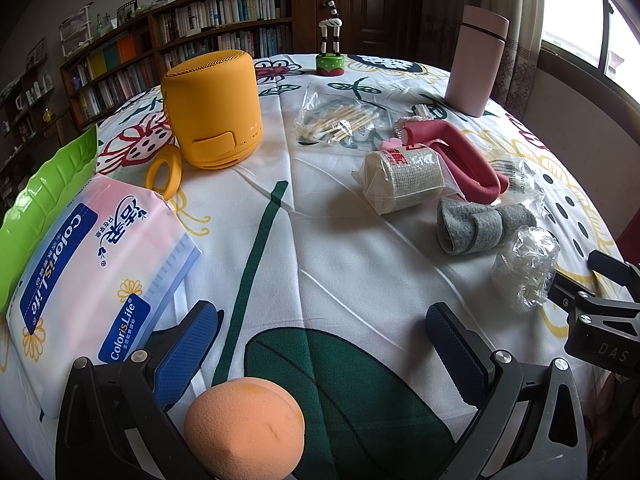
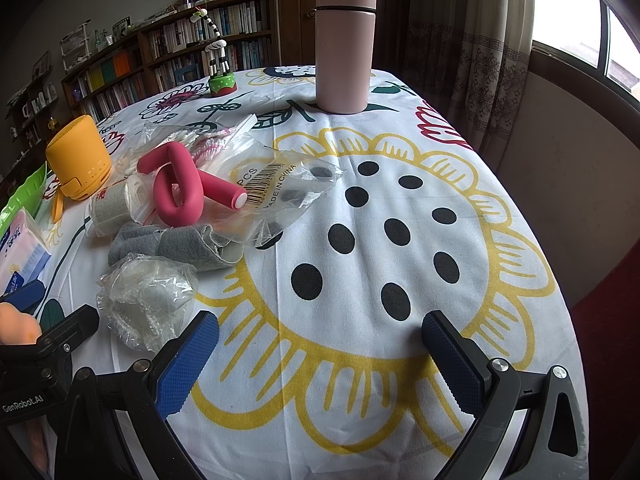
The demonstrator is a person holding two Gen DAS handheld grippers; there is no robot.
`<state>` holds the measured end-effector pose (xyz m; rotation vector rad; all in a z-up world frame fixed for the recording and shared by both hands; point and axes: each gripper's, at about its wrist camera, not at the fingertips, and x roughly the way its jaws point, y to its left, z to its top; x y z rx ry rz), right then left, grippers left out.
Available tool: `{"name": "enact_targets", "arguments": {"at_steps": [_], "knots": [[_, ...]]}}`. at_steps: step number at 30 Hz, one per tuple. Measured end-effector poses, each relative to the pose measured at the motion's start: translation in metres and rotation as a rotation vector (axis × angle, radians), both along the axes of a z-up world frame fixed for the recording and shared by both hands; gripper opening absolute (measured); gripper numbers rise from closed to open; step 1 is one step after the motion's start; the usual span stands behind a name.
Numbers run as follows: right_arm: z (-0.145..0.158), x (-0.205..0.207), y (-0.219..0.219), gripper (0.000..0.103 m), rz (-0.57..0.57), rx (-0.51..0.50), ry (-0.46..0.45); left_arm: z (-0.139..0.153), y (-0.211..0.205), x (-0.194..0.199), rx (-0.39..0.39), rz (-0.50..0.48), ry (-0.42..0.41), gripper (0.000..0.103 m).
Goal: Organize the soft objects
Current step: 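Reach the left gripper to the orange makeup sponge and close on it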
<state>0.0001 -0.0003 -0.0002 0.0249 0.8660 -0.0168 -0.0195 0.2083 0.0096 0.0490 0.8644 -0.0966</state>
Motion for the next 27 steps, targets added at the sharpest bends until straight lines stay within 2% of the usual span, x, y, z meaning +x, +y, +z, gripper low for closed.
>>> {"name": "enact_targets", "arguments": {"at_steps": [14,24,27], "knots": [[0.000,0.000,0.000,0.103,0.000,-0.001,0.000,0.000,0.000,0.000,-0.002,0.000,0.000,0.103],[0.002,-0.011,0.000,0.103,0.009,0.006,0.001,0.001,0.003,-0.002,-0.017,-0.049,0.010,0.103],[0.003,-0.017,-0.001,0.103,0.017,0.016,0.001,0.003,0.008,-0.006,-0.042,-0.067,0.010,0.103]]}}
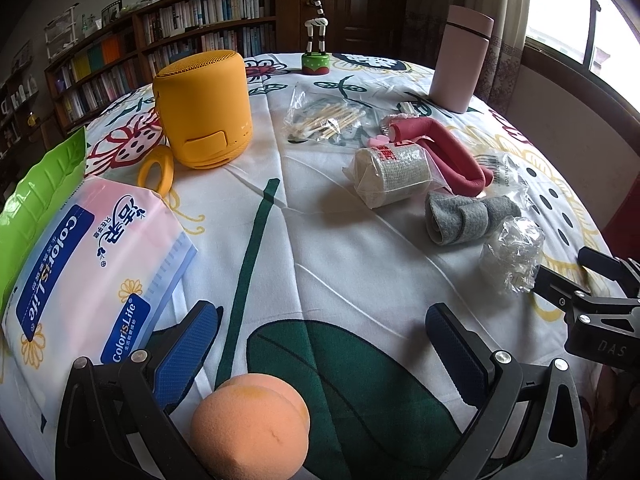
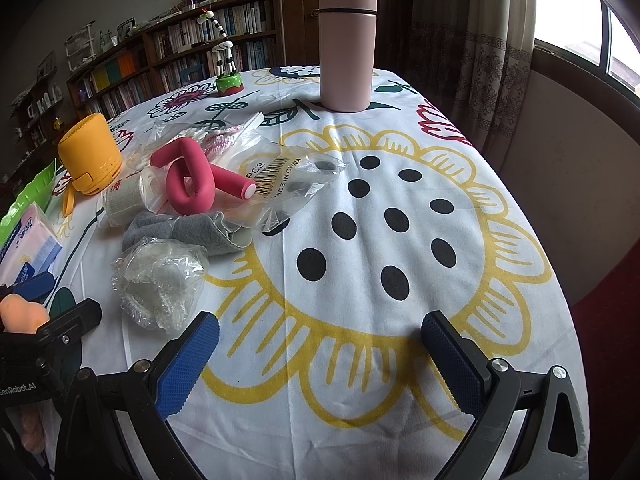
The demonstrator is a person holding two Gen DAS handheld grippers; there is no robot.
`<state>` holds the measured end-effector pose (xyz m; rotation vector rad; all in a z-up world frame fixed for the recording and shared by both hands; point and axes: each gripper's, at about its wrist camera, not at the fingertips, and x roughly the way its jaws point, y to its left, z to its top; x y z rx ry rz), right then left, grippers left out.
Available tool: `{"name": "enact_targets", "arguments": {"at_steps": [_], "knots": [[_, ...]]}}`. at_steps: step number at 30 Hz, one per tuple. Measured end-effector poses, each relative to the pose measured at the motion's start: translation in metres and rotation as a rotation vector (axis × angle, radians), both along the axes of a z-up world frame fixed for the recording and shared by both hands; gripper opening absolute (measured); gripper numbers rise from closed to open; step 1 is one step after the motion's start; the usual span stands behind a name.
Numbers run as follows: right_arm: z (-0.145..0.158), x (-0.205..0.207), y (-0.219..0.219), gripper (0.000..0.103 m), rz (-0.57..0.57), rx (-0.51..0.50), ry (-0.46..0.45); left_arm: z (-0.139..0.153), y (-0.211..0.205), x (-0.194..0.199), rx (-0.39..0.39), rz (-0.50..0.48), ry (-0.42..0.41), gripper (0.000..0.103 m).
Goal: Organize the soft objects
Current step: 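Reach the left gripper to the orange makeup sponge and close on it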
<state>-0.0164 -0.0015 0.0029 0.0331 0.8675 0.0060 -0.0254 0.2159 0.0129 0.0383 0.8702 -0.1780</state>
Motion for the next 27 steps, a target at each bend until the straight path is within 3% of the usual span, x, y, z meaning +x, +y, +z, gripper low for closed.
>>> {"name": "enact_targets", "arguments": {"at_steps": [7,17,23,27], "knots": [[0.003,-0.012,-0.001,0.103,0.024,0.040,-0.009,0.004,0.015,-0.012,-0.072,-0.016,-0.012,0.103],[0.009,-0.021,0.011,0.103,0.081,0.054,-0.050,0.008,0.012,-0.029,-0.013,-0.062,-0.047,0.103],[0.011,-0.023,0.015,0.103,0.108,0.086,-0.071,0.014,0.026,-0.040,-0.046,-0.067,-0.051,0.102],[0.009,-0.025,0.020,0.103,0.122,0.090,-0.076,0.018,0.032,-0.044,-0.069,-0.068,-0.054,0.095]]}}
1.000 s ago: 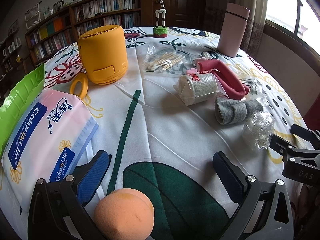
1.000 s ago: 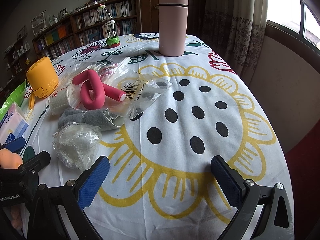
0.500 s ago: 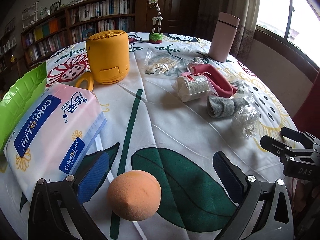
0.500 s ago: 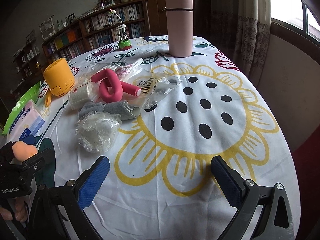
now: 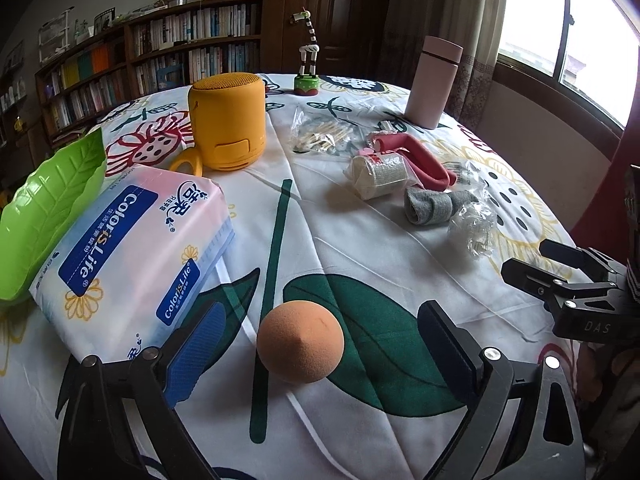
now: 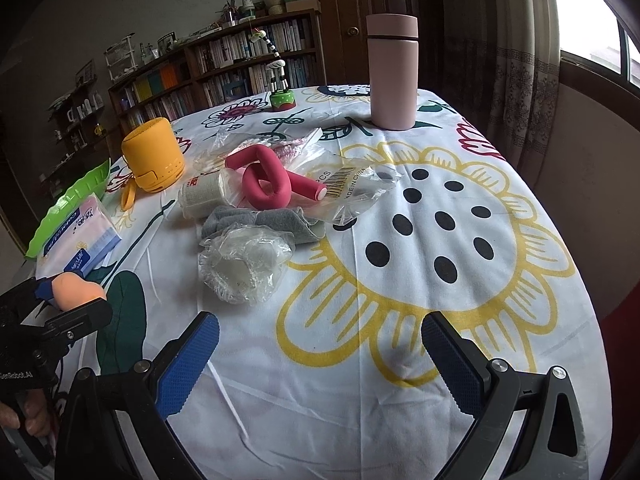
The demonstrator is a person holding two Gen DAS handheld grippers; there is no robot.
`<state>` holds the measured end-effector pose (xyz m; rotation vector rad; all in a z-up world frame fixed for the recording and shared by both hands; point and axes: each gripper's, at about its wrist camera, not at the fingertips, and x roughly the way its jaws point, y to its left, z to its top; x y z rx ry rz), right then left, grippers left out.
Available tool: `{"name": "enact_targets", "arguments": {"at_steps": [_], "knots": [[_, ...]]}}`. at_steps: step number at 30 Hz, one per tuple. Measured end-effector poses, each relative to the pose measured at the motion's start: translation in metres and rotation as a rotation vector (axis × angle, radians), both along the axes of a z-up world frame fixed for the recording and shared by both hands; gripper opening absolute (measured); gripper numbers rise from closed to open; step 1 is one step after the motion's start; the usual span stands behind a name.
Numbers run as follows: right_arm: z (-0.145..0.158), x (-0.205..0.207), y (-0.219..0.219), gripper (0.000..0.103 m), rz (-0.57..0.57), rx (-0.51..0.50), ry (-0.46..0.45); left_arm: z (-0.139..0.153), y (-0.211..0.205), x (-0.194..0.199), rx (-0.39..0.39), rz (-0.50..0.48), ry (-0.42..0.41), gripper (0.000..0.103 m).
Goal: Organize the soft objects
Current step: 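Reach the left gripper to the orange makeup sponge and close on it, then lift the orange sponge with the left gripper while the right gripper grasps the clear plastic bag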
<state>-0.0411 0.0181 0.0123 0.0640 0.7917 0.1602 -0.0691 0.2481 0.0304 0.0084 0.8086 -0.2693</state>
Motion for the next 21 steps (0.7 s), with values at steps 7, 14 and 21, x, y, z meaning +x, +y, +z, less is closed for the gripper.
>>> {"name": "enact_targets", "arguments": {"at_steps": [7,14,21], "knots": [[0.002,-0.004,0.006,0.103,0.024,0.009,-0.016,-0.010,-0.001,0.006,-0.012,-0.013,0.048,0.066],[0.005,-0.001,0.013,0.099,0.039,0.012,-0.021,-0.005,0.000,0.004,0.000,-0.005,0.019,0.043],[0.008,0.005,0.023,0.094,0.049,0.016,-0.029,0.001,0.000,0.000,-0.009,-0.019,0.000,0.040]]}}
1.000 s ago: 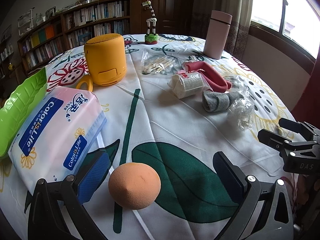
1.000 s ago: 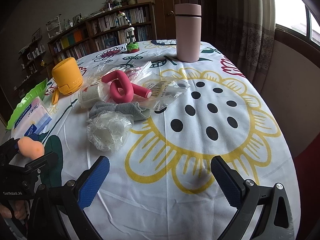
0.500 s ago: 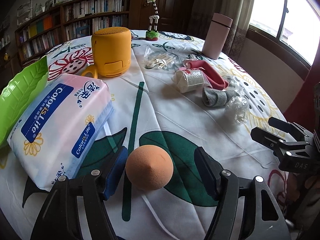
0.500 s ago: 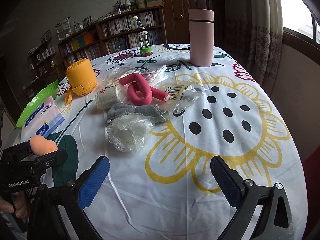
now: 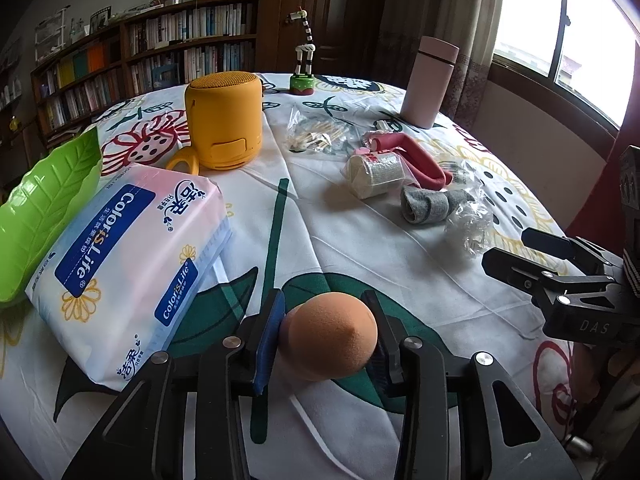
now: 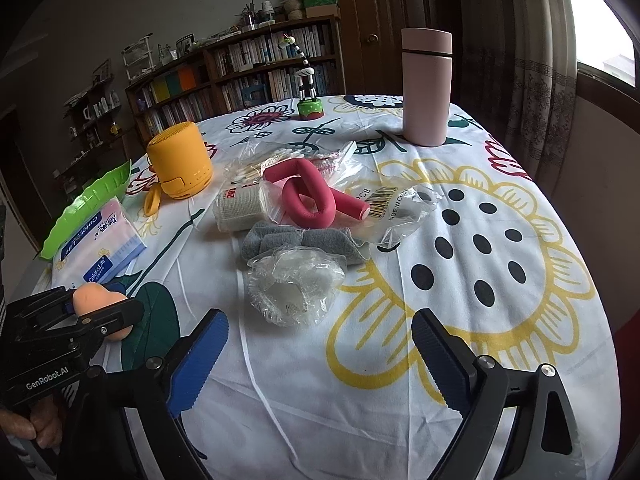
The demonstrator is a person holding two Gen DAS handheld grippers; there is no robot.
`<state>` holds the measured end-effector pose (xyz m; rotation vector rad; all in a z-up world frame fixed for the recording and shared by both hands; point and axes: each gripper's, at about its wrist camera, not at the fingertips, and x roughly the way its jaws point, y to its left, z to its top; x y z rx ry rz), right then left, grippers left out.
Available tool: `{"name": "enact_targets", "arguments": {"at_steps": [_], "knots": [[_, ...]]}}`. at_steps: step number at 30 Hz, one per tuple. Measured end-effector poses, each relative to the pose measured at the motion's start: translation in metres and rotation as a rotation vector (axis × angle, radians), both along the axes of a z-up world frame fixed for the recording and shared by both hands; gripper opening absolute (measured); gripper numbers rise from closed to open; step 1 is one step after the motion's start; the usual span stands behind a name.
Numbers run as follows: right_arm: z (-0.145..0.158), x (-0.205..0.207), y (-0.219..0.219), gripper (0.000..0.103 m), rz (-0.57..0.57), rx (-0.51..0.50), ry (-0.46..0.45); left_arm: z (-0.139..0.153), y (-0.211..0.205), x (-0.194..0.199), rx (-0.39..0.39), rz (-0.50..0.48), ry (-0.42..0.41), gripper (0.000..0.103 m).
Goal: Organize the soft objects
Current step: 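Lift the orange sponge with the left gripper while the right gripper grasps the clear plastic bag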
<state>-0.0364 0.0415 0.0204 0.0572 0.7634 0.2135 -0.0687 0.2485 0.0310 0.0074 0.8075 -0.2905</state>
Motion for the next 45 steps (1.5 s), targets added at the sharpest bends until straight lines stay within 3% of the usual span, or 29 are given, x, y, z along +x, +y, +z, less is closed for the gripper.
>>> {"name": "enact_targets", "arguments": {"at_steps": [6,16,20,23,45], "knots": [[-0.002,0.008,0.001,0.078,-0.016,0.017,0.017,0.007,0.001,-0.004,-0.005,-0.015,-0.018,0.040],[-0.004,0.026,0.012,0.063,-0.015,0.038,0.031,0.005,0.002,-0.002,-0.011,-0.023,-0.012,0.040],[-0.009,0.029,0.016,0.043,-0.015,0.033,0.056,0.007,0.003,-0.001,-0.016,-0.023,-0.014,0.040],[-0.007,0.026,0.016,0.037,-0.013,0.033,0.049,0.008,0.004,-0.001,-0.021,-0.025,-0.017,0.040],[0.018,0.009,0.030,0.033,-0.002,0.060,-0.002,0.050,0.026,-0.010,-0.081,-0.008,-0.120,0.040]]}}
